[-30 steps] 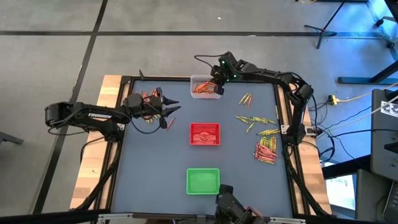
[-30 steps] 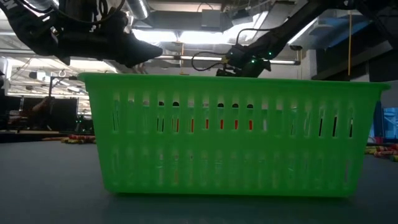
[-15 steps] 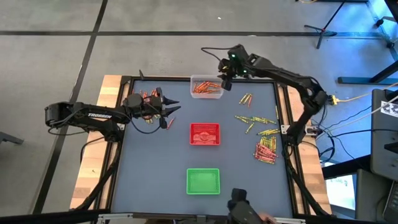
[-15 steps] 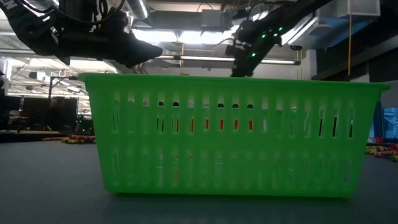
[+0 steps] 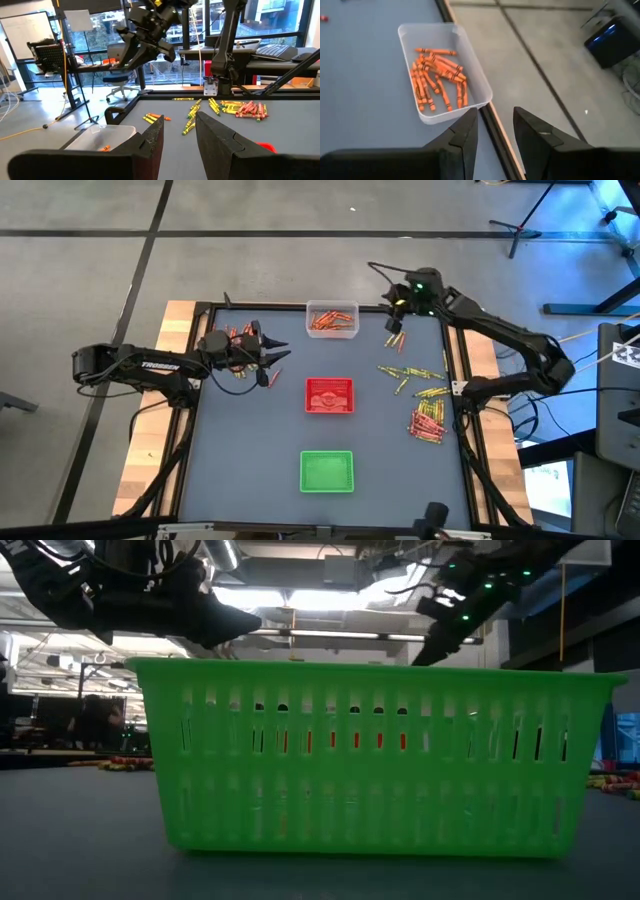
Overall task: Sort crayons
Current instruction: Put the orange crayon into the transparent bin
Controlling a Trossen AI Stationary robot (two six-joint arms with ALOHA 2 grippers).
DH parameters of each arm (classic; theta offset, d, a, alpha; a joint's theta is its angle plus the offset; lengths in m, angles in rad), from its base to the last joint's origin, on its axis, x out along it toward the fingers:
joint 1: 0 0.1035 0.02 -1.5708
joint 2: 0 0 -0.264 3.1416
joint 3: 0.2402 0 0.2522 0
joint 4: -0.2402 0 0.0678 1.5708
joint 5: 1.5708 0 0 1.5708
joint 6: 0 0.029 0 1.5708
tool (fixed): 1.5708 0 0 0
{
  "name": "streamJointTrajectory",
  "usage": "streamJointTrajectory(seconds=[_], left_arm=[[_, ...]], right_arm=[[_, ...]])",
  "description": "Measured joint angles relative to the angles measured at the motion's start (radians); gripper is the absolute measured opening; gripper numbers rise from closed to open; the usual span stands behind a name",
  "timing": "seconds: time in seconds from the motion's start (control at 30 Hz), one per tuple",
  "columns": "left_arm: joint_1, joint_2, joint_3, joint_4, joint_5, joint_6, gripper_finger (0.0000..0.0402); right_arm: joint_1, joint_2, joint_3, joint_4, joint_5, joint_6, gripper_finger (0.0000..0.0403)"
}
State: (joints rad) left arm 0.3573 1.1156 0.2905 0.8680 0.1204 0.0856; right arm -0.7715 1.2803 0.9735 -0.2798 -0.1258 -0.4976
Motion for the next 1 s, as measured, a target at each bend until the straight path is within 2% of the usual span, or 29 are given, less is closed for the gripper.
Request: streamJointTrajectory(seconds=[0.13,0.33,0.47,0.67,0.87,1.0], left_arm=[[0.0,0.0,0.0,0.0,-0.007,0.0,0.0098],[0.0,0.0,0.0,-0.001,-0.096,-0.003,0.0098],[0.0,0.0,0.03,-0.075,-0.157,-0.004,0.0098],[0.003,0.001,0.137,-0.306,-0.216,0.0,0.0099],[0.037,0.001,0.278,-0.631,-0.283,-0.02,0.0099],[0.074,0.001,0.352,-0.799,-0.287,-0.068,0.0118]], right_arm=[[-0.031,-0.073,-0.097,0.092,-0.05,0.03,0.0124],[-0.043,-0.118,-0.183,0.181,-0.103,0.041,0.0124],[-0.042,-0.122,-0.232,0.275,-0.143,0.042,0.0124],[-0.042,-0.122,-0.302,0.423,-0.204,0.05,0.0124],[-0.042,-0.118,-0.394,0.606,-0.245,0.057,0.0124],[-0.042,-0.118,-0.471,0.774,-0.266,0.103,0.0124]])
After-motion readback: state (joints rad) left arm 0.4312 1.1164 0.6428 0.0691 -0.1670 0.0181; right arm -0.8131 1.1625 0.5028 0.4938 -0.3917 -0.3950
